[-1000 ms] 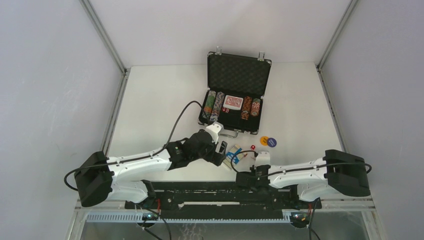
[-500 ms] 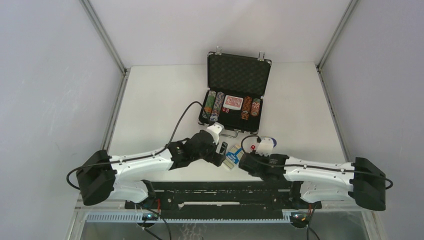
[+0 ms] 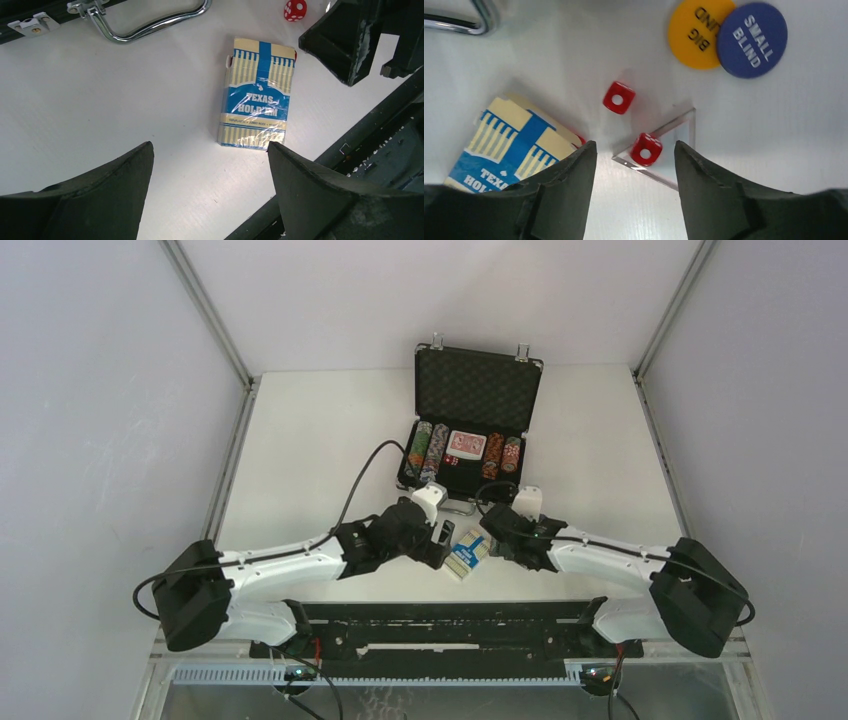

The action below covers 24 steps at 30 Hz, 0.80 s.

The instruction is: Pack up texas hold em set

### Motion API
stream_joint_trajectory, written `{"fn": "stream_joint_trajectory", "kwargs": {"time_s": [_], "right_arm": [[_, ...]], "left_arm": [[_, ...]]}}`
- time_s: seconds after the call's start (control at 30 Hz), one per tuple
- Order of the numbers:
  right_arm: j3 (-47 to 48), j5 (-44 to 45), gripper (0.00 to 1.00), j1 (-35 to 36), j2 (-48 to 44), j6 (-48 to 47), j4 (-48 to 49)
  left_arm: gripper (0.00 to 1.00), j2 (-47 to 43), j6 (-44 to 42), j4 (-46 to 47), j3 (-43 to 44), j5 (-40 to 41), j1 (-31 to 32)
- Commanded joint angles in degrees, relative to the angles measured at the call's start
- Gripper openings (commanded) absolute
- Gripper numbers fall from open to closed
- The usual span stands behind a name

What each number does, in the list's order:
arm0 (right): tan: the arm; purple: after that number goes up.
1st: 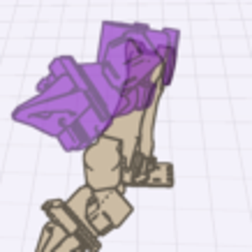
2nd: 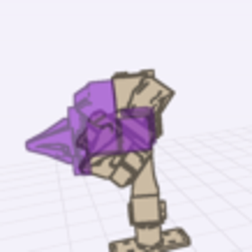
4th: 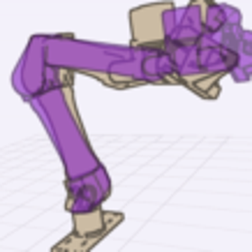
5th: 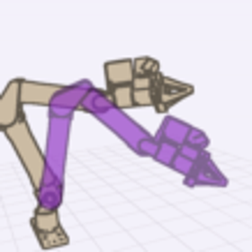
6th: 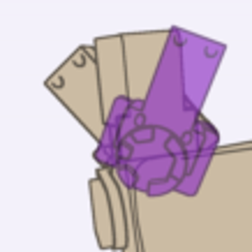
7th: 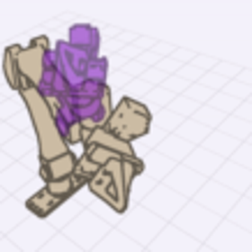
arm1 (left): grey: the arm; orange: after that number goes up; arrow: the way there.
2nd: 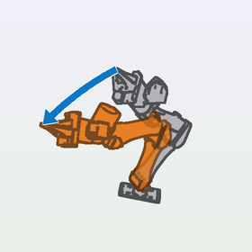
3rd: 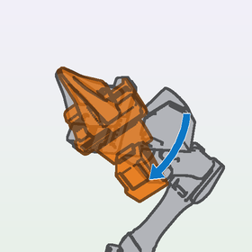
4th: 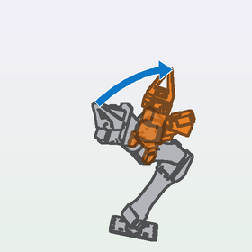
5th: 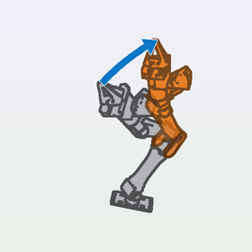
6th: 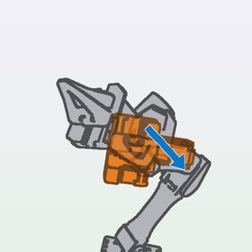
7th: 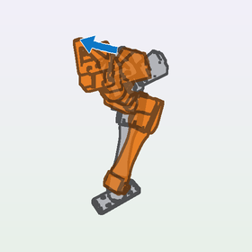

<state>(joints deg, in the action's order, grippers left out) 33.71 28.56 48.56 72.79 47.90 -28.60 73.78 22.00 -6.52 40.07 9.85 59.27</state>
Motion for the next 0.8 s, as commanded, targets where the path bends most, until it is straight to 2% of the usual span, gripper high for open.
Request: {"fn": "stream_joint_trajectory", "kwargs": {"time_s": [0.0, 0.03, 0.1, 0.27, 0.33, 0.63, 0.77], "right_arm": [[4.86, 1.17, 0.71, 1.06, 0.78, -3.65, 2.84], [5.63, 1.76, 0.72, 1.82, 0.58, -3.42, 2.18], [6.82, 2.73, 0.67, 4.49, 0.2, -2.77, 1.17], [7.36, 2.6, 0.4, 10.97, 2.17, 0.88, 1.03], [7.35, 2.82, 0.32, 12.74, 4.01, 2.47, 0.62], [7.99, 3.06, 0.14, 17.98, 8.2, 6.8, -0.11], [8.87, 1.34, 0.14, 17.78, 12.7, 4.77, 4.04]], "left_arm": [[0.88, -1.26, 0.94, 1.96, -1.24, 1.36, -1.87], [0.88, -1.33, 1.51, 1.97, -1.45, 1.11, -2.56], [0.88, -1.69, 2.95, 1.95, -2.13, 0.46, -4.41], [0.86, -4.68, 6.61, 2.82, -5.06, -0.07, -9.5], [0.84, -6.19, 7.72, 3.11, -6.02, 1.32, -10.46], [0.81, -9.49, 8.79, 4.59, -7.92, 2.67, -11.19], [0.81, -9.45, 8.68, 5.14, -8.12, 1.96, -11.14]]}}
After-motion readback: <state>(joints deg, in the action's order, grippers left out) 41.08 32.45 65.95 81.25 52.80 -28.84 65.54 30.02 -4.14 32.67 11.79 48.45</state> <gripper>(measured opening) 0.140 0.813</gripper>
